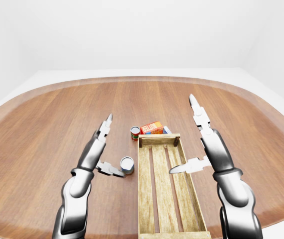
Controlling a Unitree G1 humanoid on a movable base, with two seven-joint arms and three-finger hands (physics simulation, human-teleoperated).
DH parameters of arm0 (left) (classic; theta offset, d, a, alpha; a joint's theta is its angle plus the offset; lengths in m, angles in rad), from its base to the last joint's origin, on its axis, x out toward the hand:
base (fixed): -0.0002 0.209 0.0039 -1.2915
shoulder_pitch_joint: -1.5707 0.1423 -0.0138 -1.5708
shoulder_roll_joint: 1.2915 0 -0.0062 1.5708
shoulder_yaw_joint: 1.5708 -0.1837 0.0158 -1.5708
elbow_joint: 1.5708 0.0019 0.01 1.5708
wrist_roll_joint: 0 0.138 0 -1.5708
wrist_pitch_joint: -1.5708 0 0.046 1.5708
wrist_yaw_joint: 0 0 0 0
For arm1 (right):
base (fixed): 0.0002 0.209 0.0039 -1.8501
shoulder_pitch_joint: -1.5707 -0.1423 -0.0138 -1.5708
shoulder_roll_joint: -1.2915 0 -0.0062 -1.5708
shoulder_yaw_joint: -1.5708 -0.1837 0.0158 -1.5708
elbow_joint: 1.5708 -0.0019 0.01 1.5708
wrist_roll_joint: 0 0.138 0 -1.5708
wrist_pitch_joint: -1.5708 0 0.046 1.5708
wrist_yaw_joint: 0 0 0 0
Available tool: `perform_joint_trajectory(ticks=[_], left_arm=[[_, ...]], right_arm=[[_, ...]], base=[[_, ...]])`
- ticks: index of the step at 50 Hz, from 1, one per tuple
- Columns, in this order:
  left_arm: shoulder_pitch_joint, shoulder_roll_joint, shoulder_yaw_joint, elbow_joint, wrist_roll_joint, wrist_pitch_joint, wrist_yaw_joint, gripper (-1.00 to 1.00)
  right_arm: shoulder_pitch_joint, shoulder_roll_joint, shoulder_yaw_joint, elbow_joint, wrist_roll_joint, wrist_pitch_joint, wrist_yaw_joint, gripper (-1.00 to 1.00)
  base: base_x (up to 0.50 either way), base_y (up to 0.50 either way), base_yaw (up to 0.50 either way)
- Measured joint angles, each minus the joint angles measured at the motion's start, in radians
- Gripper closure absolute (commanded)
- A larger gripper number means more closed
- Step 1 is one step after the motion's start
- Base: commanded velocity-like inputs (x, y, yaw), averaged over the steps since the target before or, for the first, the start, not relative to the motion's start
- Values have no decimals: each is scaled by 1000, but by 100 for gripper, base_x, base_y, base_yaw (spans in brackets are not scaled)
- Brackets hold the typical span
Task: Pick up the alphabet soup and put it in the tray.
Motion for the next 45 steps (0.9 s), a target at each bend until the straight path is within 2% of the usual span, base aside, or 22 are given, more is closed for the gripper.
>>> perform_joint_trajectory(ticks=[9, 14, 34, 45], left_arm=[[18, 10, 5, 5, 169, -68, -59, -100], [29, 9, 4, -8, 248, -94, -86, -100], [55, 7, -11, -24, 421, -96, -134, -100], [46, 7, -35, -26, 518, -96, -192, -100]], right_arm=[[0, 0, -3, -7, 1, 0, 2, -100], [0, -1, -5, -11, 2, 0, 4, -100], [-1, 0, -5, -14, 2, 0, 4, -100], [-2, 0, -6, -17, 3, 0, 5, -100]], base=[[0, 0, 0], [0, 0, 0], [0, 0, 0], [0, 0, 0]])
